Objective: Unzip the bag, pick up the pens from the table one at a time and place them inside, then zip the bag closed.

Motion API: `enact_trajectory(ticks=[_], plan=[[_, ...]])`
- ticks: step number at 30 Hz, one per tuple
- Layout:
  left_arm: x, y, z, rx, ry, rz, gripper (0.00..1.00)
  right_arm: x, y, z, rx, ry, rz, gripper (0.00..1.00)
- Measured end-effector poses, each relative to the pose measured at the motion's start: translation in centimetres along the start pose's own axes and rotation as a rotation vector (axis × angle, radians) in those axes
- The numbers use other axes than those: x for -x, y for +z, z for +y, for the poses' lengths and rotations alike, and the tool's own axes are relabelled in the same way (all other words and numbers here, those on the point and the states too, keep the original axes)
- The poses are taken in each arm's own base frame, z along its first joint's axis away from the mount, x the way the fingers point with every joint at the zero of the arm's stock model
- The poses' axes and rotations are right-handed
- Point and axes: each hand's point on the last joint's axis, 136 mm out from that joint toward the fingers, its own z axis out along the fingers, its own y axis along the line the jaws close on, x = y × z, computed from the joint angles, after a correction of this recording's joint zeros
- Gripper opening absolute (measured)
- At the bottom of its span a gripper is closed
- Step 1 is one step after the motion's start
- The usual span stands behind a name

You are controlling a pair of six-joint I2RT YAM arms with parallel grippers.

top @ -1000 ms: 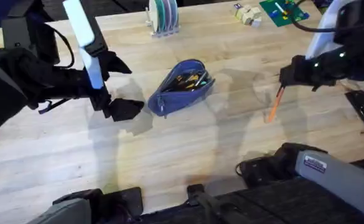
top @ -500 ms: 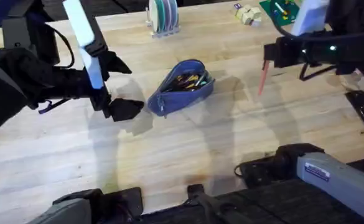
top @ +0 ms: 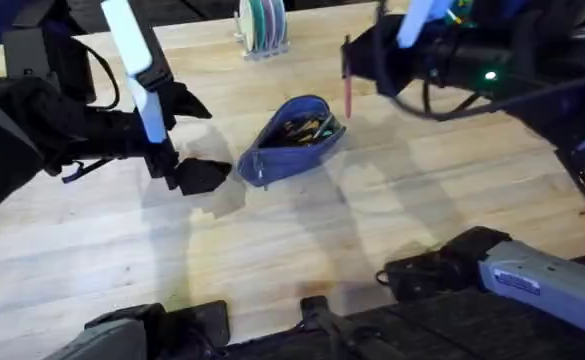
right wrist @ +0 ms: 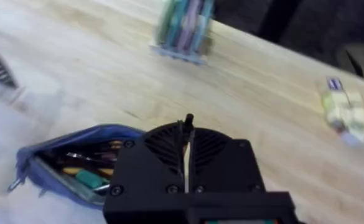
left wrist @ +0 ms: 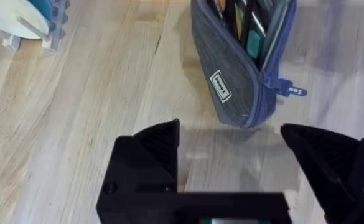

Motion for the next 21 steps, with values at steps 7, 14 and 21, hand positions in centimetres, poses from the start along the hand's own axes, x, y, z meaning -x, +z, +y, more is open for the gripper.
enact_trajectory(ticks=[7, 14, 21], plan=[[0.0, 0.0, 0.0, 0.000, 0.000, 0.000, 0.993, -1.0, 2.1, 4.6, 0.137, -0.272, 0.039, 0.031], [0.0, 0.0, 0.0, 0.000, 0.000, 0.000, 0.993, -2.6, 4.1, 8.2, 0.245, -0.486, 0.071, 0.031], [0.0, 0.0, 0.0, 0.000, 0.000, 0.000, 0.993, -4.5, 5.8, 11.0, 0.333, -0.608, 0.105, 0.031]])
